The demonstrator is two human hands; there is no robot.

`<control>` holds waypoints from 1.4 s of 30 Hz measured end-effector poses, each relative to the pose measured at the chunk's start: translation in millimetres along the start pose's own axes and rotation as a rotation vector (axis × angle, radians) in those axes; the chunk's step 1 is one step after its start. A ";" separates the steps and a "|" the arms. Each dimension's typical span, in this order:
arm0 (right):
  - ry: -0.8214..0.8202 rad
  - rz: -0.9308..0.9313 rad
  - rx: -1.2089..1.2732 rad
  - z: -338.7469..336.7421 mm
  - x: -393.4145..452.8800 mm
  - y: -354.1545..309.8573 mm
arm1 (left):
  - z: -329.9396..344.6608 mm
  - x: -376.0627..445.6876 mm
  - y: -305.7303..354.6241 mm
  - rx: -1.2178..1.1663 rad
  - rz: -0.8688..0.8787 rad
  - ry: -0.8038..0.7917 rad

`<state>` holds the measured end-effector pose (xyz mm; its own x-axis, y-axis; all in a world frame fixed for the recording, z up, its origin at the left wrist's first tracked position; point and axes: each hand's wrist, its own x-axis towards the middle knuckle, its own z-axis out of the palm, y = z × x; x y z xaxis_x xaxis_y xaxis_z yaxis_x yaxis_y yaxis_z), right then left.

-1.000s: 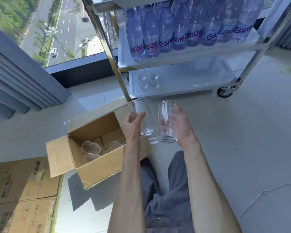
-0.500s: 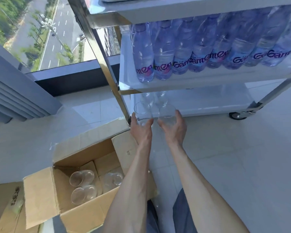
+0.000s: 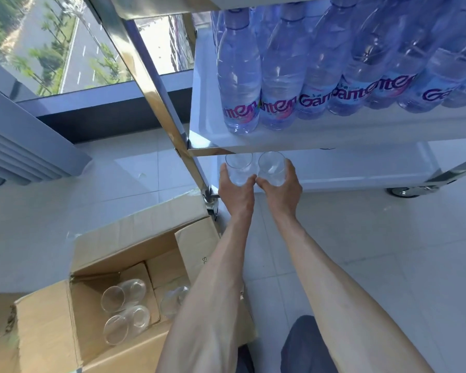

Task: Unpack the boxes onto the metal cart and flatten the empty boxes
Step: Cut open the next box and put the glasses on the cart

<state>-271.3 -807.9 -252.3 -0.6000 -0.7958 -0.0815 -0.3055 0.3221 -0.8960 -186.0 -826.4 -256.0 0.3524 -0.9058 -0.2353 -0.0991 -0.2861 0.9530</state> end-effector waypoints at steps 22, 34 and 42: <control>-0.087 -0.052 -0.009 7.4 29.6 22.8 | 21.2 28.2 -31.0 0.164 0.076 -0.017; -0.097 -0.084 0.030 17.7 41.7 28.1 | 23.7 41.4 -30.4 0.185 0.081 -0.014; -0.101 -0.080 -0.029 20.9 42.4 29.7 | 20.3 40.4 -27.4 0.175 0.074 -0.039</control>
<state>-290.3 -842.7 -291.5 -0.4959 -0.8667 -0.0548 -0.3719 0.2690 -0.8885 -187.9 -861.5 -295.5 0.3022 -0.9368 -0.1764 -0.2848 -0.2653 0.9211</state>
